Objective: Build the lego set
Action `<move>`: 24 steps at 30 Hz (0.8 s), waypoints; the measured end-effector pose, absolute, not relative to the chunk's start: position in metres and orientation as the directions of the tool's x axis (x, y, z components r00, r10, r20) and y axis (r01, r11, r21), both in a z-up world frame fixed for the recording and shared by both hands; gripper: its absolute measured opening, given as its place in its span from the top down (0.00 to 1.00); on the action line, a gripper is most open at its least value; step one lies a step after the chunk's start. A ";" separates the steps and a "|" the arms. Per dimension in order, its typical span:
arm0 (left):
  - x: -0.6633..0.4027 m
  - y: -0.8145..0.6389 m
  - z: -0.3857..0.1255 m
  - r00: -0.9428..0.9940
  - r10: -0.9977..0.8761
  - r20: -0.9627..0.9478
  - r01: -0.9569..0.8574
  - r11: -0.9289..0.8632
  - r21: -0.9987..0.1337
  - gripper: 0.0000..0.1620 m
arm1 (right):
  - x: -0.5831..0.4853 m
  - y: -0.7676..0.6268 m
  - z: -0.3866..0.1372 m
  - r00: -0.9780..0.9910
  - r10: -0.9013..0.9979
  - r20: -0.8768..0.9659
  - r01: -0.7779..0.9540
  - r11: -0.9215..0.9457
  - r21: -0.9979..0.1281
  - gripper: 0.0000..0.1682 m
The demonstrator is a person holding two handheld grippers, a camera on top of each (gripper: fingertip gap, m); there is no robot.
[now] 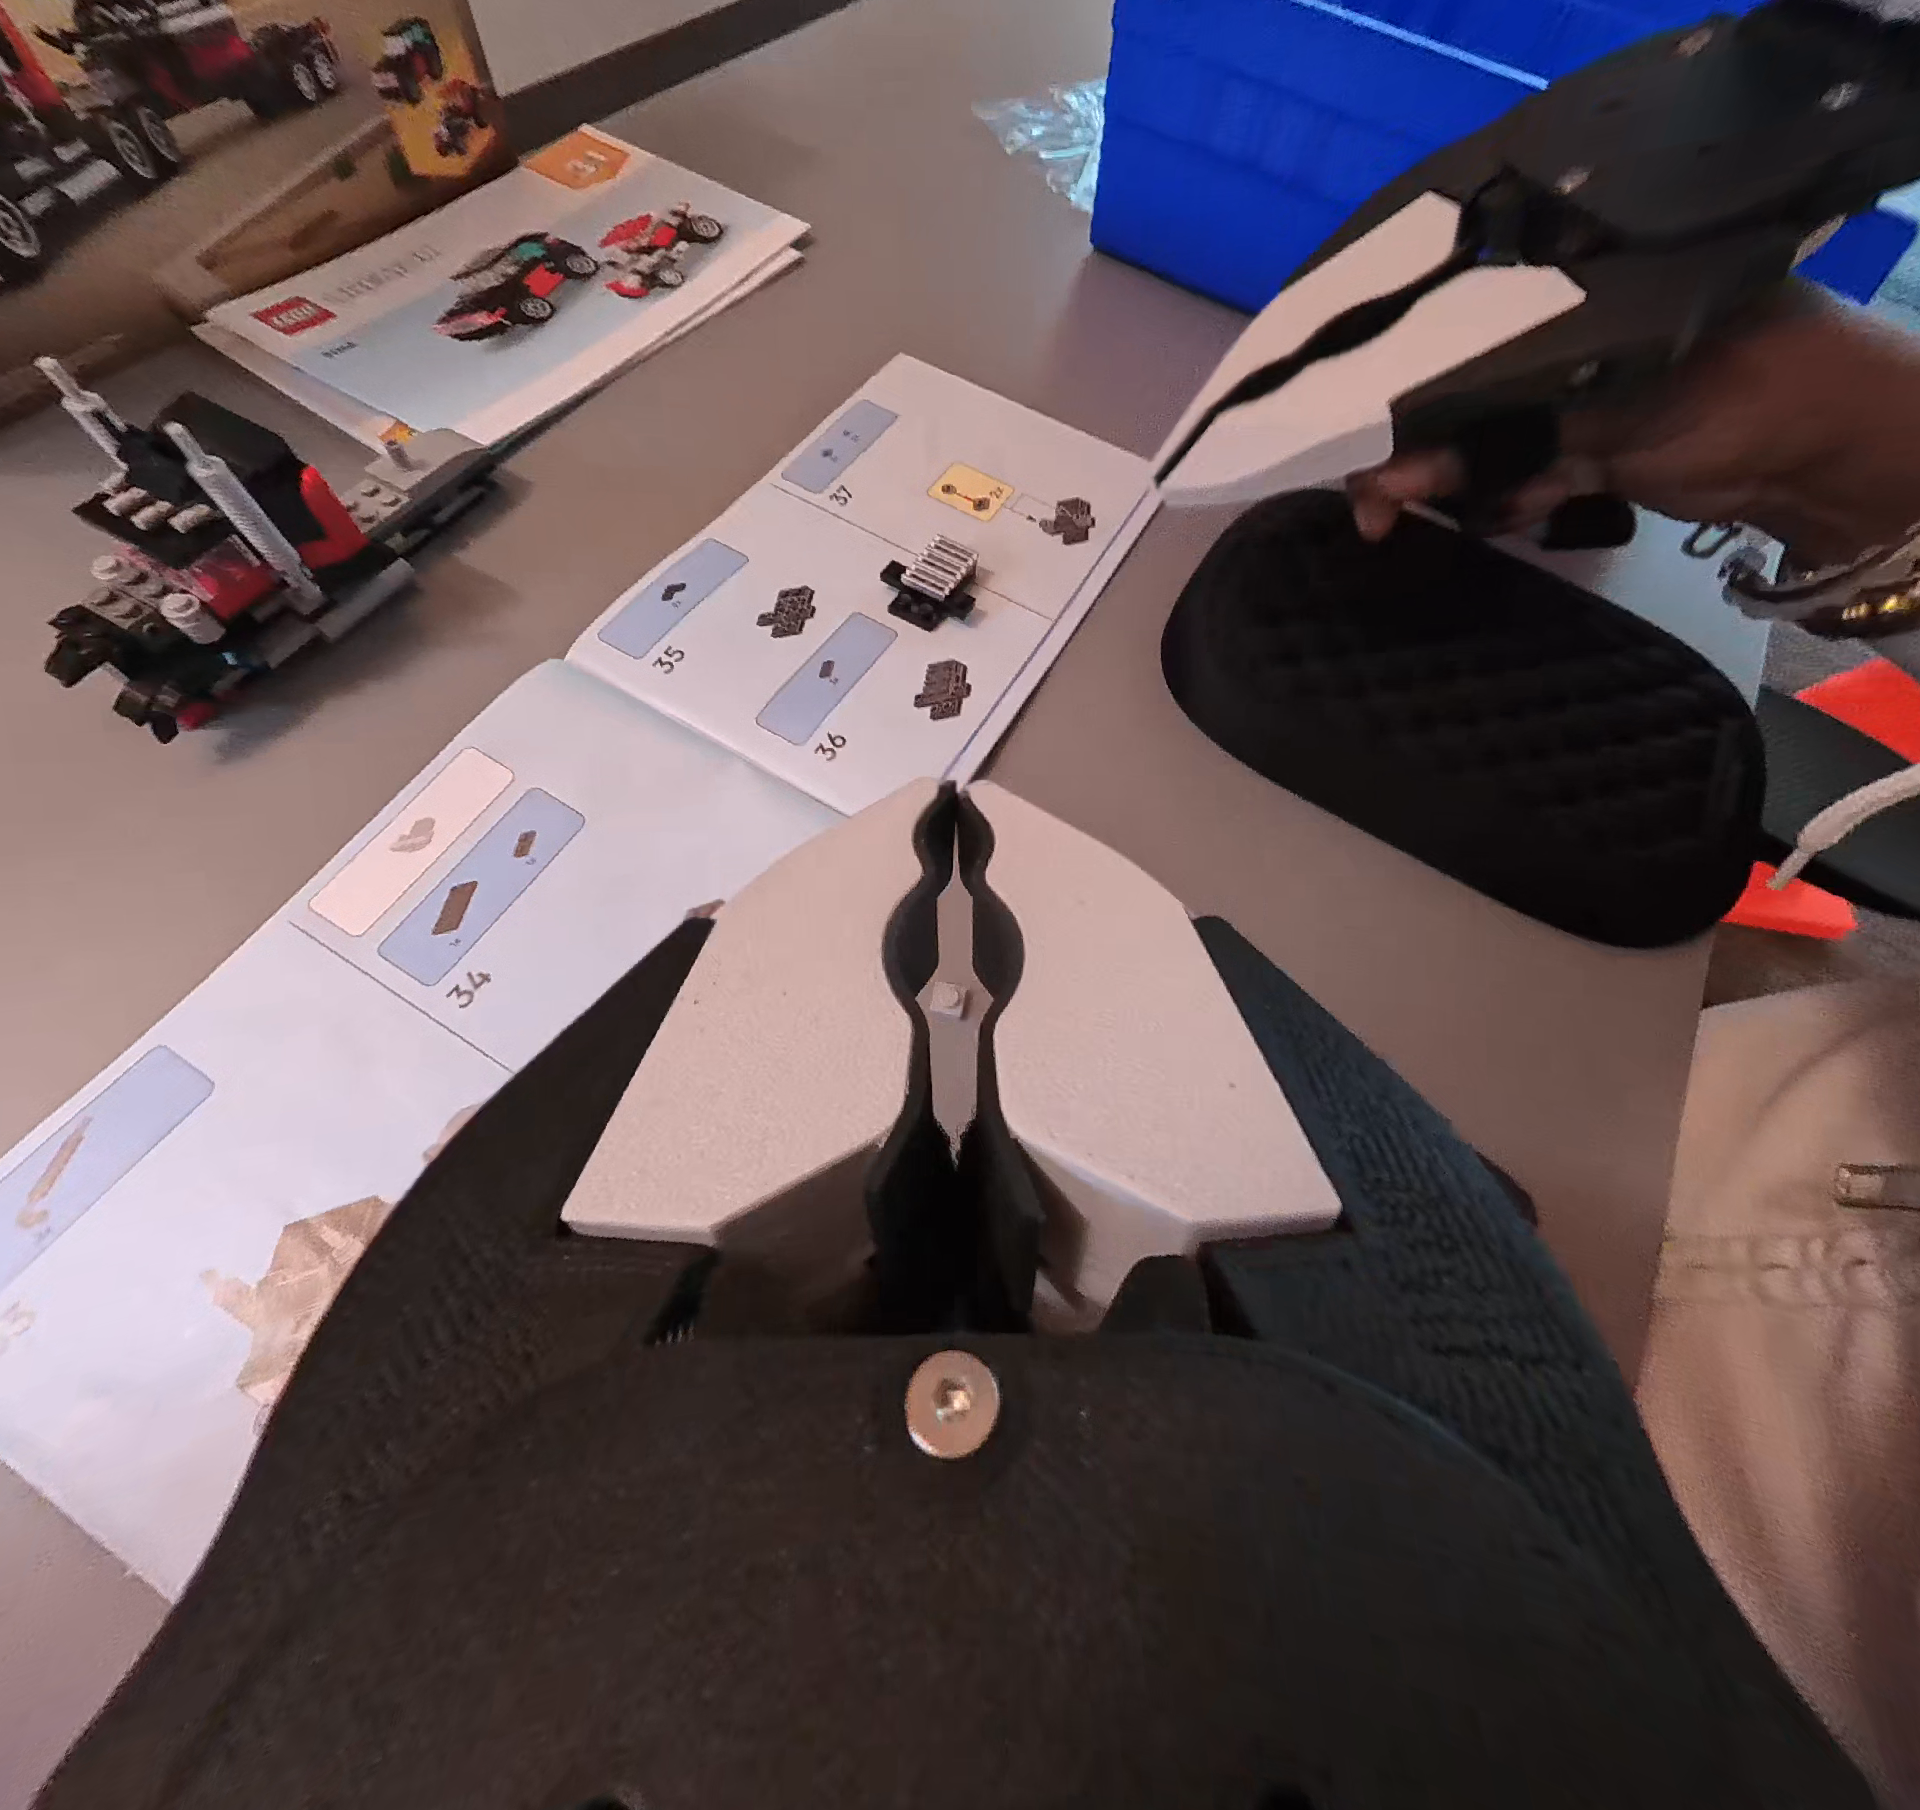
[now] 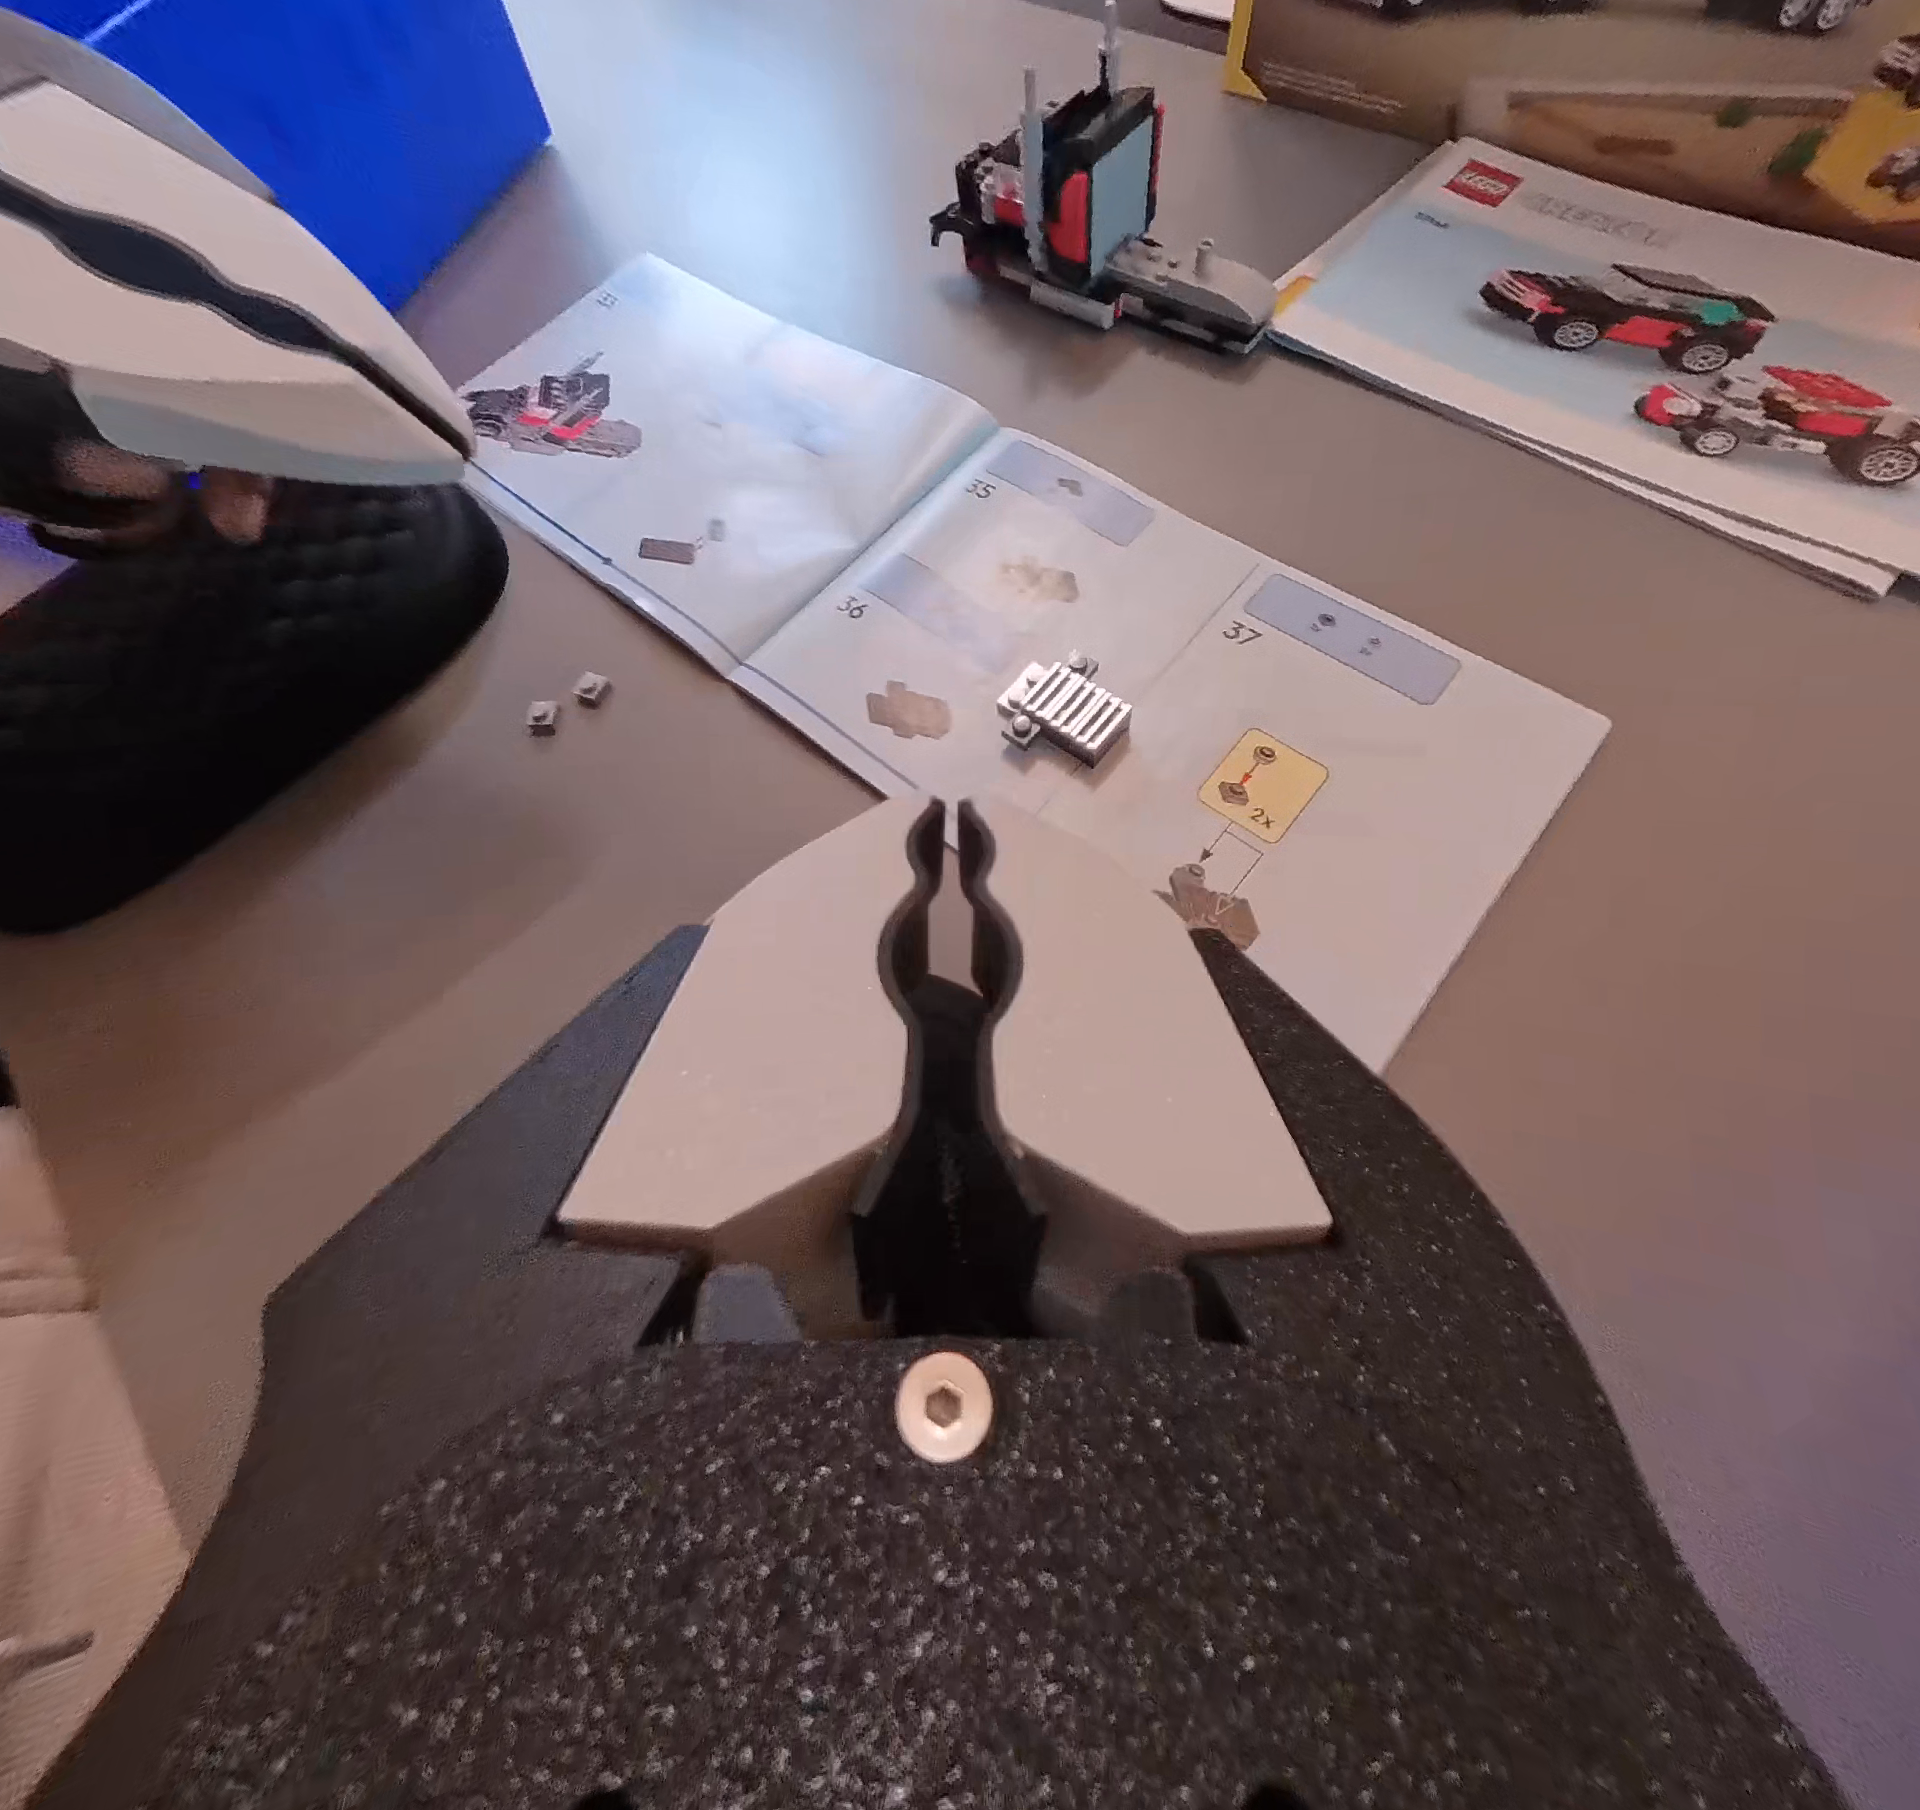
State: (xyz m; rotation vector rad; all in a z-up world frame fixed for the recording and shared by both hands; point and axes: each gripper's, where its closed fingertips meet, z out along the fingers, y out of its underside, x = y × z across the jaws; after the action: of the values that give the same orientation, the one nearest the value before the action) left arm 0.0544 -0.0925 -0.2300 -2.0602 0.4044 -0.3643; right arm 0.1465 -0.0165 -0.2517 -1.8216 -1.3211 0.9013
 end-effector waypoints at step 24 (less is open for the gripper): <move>0.060 -0.097 -0.247 0.886 -0.460 0.061 -0.214 -0.523 -0.825 1.00 | 0.165 -0.016 -0.267 0.286 0.939 -0.190 0.500 -0.315 -0.806 0.98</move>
State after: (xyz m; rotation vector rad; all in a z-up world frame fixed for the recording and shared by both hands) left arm 0.0597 -0.0967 -0.2468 -2.1329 0.4841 -0.3397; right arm 0.1655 -0.0155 -0.2674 -1.9315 -1.2868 0.9008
